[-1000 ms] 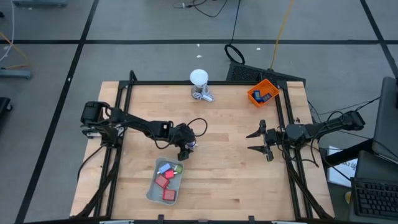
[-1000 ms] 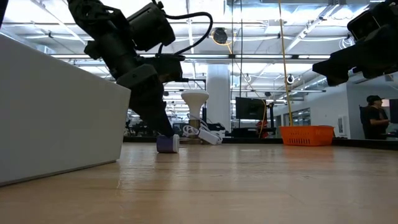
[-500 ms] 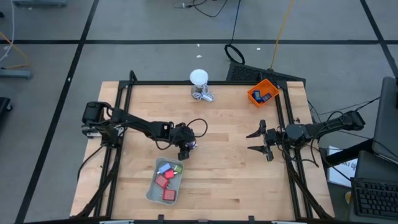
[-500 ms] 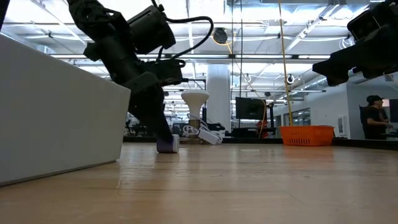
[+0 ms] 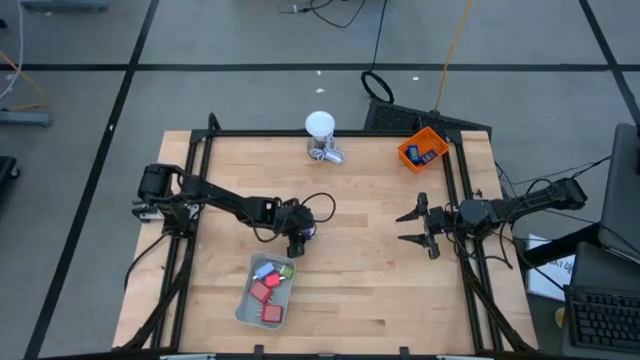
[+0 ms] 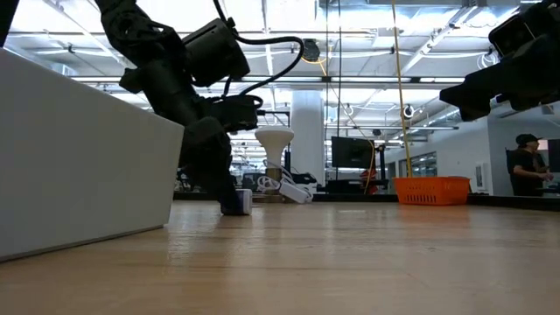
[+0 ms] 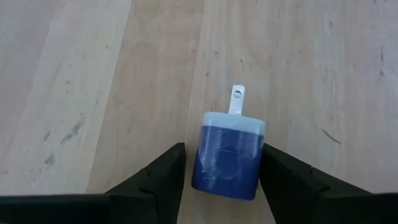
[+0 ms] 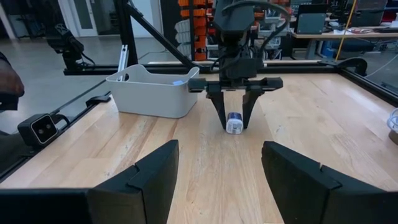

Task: Pick & Place Office items
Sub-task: Put the blue charger adapter into the gray bin

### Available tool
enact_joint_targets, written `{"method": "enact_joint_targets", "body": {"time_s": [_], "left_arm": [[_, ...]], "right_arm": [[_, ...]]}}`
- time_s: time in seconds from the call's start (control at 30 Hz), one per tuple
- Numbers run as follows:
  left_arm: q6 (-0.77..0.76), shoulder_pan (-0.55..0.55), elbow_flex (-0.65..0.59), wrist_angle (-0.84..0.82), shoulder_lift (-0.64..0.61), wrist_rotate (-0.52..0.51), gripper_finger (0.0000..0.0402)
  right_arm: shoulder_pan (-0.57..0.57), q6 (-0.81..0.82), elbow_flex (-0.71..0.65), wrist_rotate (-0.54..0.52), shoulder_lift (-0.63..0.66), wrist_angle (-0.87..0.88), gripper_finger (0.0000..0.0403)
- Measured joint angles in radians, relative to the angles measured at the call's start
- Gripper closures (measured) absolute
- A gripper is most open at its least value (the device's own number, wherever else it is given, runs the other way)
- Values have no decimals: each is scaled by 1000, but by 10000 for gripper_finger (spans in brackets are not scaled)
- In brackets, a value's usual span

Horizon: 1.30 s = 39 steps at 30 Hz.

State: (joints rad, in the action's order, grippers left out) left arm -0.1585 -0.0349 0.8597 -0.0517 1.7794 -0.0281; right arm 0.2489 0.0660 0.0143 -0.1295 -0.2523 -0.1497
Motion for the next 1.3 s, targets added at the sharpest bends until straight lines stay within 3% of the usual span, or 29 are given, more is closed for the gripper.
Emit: {"method": "enact_joint_targets", "body": {"time_s": [0.4, 0.67, 1.0, 1.3], "left_arm": [[22, 0, 0, 2, 0, -3, 258], [23, 0, 0, 2, 0, -2, 237], [24, 0, 0, 2, 0, -2, 266], [25, 0, -1, 2, 1, 0, 236]], "right_arm": [[0, 0, 0, 0, 1, -2, 183], [0, 0, 0, 0, 1, -2, 183], [0, 0, 0, 0, 1, -2, 183], [0, 0, 0, 0, 0, -2, 183]]}}
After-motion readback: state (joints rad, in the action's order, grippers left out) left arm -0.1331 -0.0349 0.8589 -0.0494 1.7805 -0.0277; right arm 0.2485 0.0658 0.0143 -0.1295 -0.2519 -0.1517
